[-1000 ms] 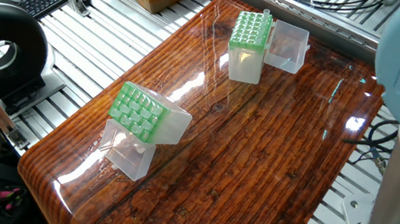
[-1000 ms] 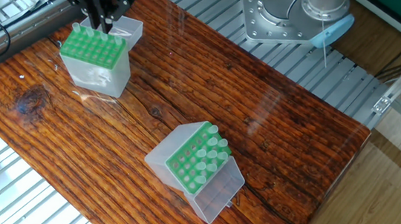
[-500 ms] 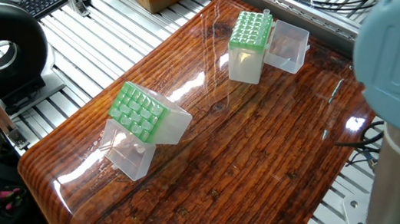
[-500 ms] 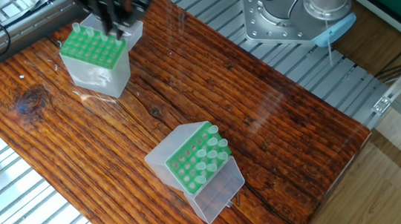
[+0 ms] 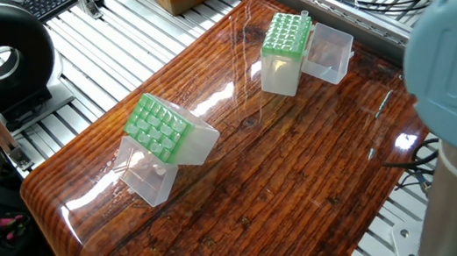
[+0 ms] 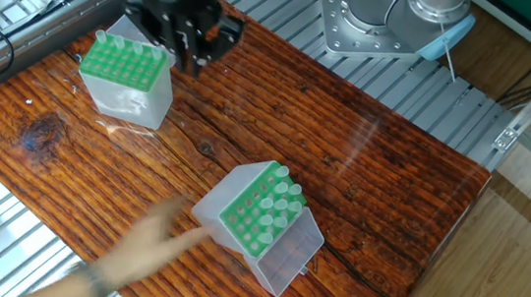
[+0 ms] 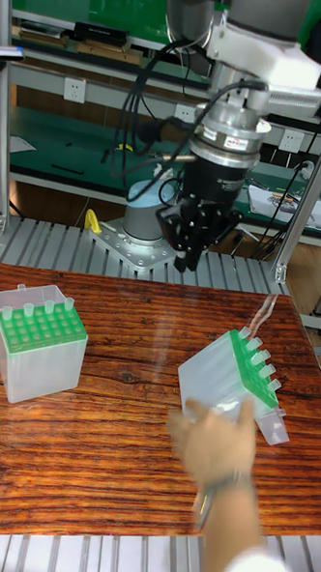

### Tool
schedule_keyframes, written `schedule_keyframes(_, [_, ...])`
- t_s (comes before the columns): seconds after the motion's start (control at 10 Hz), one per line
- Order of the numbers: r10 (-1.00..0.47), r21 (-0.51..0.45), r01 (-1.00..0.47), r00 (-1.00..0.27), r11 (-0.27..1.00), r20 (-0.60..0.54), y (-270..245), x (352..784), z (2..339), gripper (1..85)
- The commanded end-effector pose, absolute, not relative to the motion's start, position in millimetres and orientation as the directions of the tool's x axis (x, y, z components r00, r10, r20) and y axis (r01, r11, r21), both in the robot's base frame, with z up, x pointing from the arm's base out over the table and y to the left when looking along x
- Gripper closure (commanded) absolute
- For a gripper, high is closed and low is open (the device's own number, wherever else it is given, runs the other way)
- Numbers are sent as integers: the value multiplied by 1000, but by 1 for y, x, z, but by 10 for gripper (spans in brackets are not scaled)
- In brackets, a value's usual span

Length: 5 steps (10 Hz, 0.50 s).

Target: Transfer all large pipette tips from one holder to another

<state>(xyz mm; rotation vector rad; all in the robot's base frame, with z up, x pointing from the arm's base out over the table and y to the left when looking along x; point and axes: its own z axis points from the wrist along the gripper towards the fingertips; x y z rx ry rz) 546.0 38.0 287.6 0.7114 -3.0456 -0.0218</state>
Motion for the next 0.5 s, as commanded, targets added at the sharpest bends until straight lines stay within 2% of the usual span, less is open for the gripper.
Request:
schedule_keyframes(0.0, [-387,152,-396,-918,906,-84,86,552,287,643])
schedule_keyframes(0.4, [-362,121,-387,-914,914,-184,93,570,292,653])
